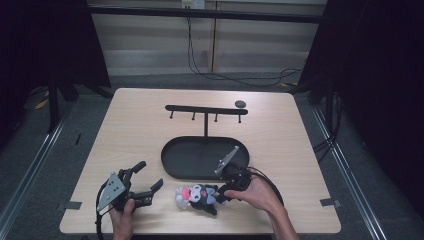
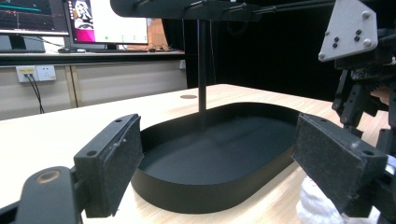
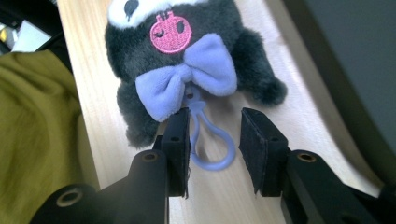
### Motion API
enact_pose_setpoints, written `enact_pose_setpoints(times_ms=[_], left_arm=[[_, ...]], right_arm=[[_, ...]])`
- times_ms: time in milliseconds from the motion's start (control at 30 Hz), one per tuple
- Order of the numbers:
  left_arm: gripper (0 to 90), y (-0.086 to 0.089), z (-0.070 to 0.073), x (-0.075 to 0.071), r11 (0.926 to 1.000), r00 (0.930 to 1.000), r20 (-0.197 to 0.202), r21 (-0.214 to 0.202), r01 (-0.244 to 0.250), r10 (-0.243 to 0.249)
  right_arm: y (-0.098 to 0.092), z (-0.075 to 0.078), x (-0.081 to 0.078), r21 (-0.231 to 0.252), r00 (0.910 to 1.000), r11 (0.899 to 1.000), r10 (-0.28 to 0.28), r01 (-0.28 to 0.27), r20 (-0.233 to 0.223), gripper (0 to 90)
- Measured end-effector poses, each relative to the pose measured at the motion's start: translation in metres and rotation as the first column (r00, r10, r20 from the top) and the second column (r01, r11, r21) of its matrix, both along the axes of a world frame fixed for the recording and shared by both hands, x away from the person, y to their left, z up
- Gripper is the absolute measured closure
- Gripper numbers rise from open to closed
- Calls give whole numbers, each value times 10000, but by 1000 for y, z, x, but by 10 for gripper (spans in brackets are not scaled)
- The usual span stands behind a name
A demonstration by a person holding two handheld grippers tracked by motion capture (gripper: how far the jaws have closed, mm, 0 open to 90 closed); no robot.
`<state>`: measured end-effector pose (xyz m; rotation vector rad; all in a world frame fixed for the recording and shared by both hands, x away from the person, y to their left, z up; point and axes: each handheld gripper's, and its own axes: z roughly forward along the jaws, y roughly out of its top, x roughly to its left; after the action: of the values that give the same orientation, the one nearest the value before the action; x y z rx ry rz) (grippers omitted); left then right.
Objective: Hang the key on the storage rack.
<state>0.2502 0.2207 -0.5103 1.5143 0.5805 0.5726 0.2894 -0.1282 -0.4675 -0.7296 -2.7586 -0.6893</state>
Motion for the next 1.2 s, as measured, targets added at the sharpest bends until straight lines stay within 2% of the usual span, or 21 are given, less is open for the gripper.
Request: enact_pose_setpoints(times_ms=[67,133,200,333,367,500,800,1033,1200], left_arm=[[156,0,0,0,10000,10000,11,-7,-9,9],[156,0,0,0,10000,10000,-6,-48,-15,15],[156,0,0,0,10000,10000,7,-11,-2,2],[156,0,0,0,10000,10000,-2,-51,-14,14],[156,0,0,0,10000,10000,4,-35,-5,5],[156,0,0,0,10000,10000,-2,-34,-3,3],[156,0,0,0,10000,10000,-7,-23,4,-5],[156,0,0,0,10000,10000,0,-4,13,-13],[156,0,0,0,10000,10000,-1,-35,8,-8]], right_arm=[[3,-3,3,-78,9995,9999,145,-147,-267,630],[4,-4,3,-97,9992,9997,219,-222,-326,627],[9,-7,4,-310,9982,9984,450,-463,-391,641],[12,-6,3,-504,9981,9972,541,-555,-293,655],[13,-6,3,-652,9975,9957,643,-660,-284,679],[15,-6,4,-690,9969,9948,727,-745,-285,712],[23,-5,5,-1126,9951,9892,895,-939,-431,820],[32,-4,9,-1816,9917,9756,1140,-1232,-603,865],[35,-4,10,-1982,9892,9703,1259,-1384,-746,871]])
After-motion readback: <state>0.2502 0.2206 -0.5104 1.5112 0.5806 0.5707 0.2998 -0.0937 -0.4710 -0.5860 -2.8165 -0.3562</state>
